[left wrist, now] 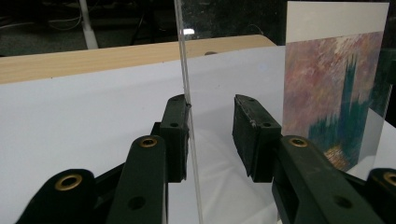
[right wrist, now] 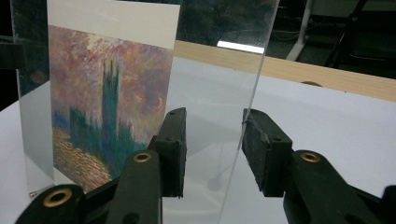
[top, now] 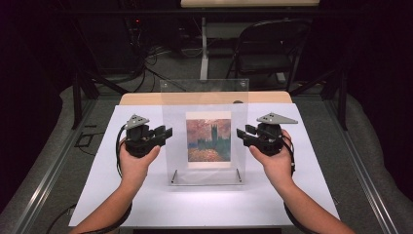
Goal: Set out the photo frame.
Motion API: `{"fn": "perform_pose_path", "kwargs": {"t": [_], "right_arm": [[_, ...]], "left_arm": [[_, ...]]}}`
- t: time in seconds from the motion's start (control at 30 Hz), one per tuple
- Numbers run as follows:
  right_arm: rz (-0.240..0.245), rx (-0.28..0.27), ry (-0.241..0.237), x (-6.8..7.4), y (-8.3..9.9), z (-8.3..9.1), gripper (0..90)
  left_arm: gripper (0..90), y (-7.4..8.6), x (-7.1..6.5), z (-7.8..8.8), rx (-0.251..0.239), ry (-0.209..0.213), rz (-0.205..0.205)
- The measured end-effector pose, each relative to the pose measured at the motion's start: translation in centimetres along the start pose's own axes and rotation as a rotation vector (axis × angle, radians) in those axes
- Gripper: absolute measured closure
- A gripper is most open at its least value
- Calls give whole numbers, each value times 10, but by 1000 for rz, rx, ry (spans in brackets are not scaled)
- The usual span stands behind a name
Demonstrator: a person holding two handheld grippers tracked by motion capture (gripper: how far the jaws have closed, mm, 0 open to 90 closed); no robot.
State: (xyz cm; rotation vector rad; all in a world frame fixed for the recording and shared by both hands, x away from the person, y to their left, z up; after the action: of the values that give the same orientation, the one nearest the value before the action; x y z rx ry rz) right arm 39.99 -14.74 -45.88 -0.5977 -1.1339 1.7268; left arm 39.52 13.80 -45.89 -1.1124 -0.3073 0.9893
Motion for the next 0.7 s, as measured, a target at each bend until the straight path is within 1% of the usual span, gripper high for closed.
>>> {"fn": "perform_pose_path", "kwargs": {"t": [0.07, 0.1, 0.17, 0.2, 0.27, 0.3, 0.33, 0.37, 0.4, 0.43, 0.47, 0.5, 0.53, 0.57, 0.63, 0.7], "right_arm": [[3, -16, -9, 4, 3, 8, 604], [3, -16, -9, 4, 3, 8, 604], [2, -24, -22, 6, 6, 14, 605], [-3, -30, -28, 8, 7, 17, 605], [5, -43, -40, 12, 12, 27, 605], [5, -43, -40, 12, 12, 27, 605], [5, -55, -51, 15, 16, 33, 603], [5, -55, -51, 15, 16, 33, 603], [0, -73, -70, 17, 21, 39, 603], [0, -73, -70, 17, 21, 39, 603], [-6, -80, -85, 19, 26, 43, 606], [-6, -80, -85, 19, 26, 43, 606], [-2, -81, -93, 21, 29, 47, 599], [6, -86, -96, 23, 30, 49, 585], [12, -99, -97, 25, 32, 52, 566], [11, -104, -100, 26, 32, 52, 548]], "left_arm": [[665, 3, -3, 5, -3, 13, 2], [665, 4, -4, 7, -8, 27, 7], [666, 8, -7, 12, -17, 47, 16], [666, 10, -9, 15, -19, 57, 15], [664, 16, -14, 22, -31, 77, 6], [662, 16, -14, 22, -31, 77, 6], [658, 18, -16, 24, -36, 84, 1], [658, 20, -17, 26, -41, 89, -3], [645, 22, -20, 29, -41, 99, -7], [645, 24, -22, 30, -46, 104, -10], [625, 27, -24, 32, -47, 110, -15], [625, 29, -25, 34, -52, 115, -16], [608, 32, -27, 35, -57, 122, -18], [609, 34, -29, 37, -66, 114, -26], [609, 36, -30, 38, -76, 118, -24], [597, 37, -31, 39, -74, 120, -25]]}}
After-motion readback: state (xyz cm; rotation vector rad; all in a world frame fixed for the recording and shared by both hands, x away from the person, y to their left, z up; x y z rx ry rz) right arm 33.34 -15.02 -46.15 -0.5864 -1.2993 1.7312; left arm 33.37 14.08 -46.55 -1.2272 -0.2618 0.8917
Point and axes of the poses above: each handheld gripper's, and its own axes: z roughly backward along the jaws, y roughly out of its underside, x roughly to its left, the point moved 7 cm from there along -z, roughly forward along the jaws, and after that the axes turned 5 degrees about y, right-handed, at the moved point
